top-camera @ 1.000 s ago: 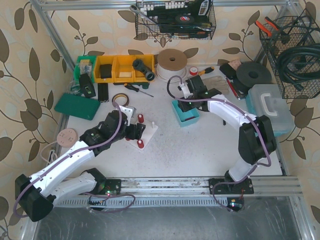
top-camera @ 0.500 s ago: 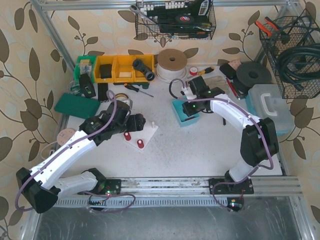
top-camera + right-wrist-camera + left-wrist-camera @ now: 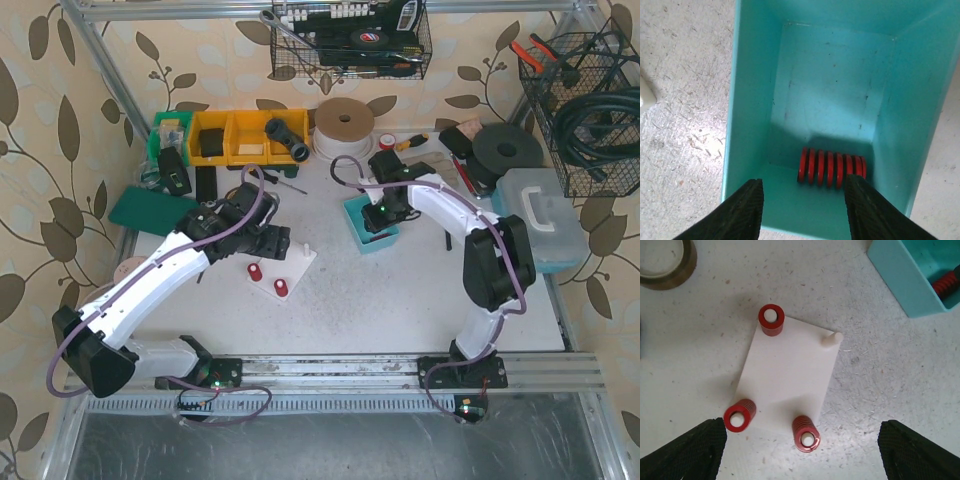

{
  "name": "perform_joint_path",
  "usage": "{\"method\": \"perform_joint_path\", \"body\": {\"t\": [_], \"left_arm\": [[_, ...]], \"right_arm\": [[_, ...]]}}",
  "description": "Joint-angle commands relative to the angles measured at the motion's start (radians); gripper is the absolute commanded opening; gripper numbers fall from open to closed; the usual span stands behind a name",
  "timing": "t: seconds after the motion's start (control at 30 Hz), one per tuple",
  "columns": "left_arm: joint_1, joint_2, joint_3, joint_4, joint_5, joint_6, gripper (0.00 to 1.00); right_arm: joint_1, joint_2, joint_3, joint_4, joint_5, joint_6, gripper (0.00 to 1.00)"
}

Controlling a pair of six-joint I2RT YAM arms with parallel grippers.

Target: Install the large spring

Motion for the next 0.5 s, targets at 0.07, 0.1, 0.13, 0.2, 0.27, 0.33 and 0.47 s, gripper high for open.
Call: {"method": "perform_joint_path", "body": {"t": [0.07,0.1,0.13,0.2,0.27,0.33,0.47], "left_arm": [[0.025,0.008,0.067,-0.001,-0.034,0.224,0.86],[0.027,0.009,0.066,0.010,-0.023,0.244,0.86],[0.027,0.009,0.065,0.022,-0.011,0.262,0.86],[0.030,0.011,0.067,0.041,0.005,0.292,0.86],[0.032,0.020,0.077,0.052,0.019,0.312,0.86],[0.034,0.030,0.088,0.055,0.029,0.331,0.86],[0.041,0.049,0.096,0.053,0.038,0.371,0.87]], "right_arm": [[-0.002,0.105,0.151,-0.175,-0.046,0.039,0.47],[-0.002,0.125,0.174,-0.200,-0.043,0.027,0.47],[-0.003,0.144,0.196,-0.222,-0.037,0.014,0.47],[-0.004,0.186,0.243,-0.284,-0.024,-0.015,0.48],[-0.008,0.232,0.290,-0.347,-0.004,-0.030,0.48],[-0.016,0.266,0.321,-0.394,0.013,-0.019,0.48],[-0.021,0.296,0.334,-0.441,0.048,-0.012,0.56]]}}
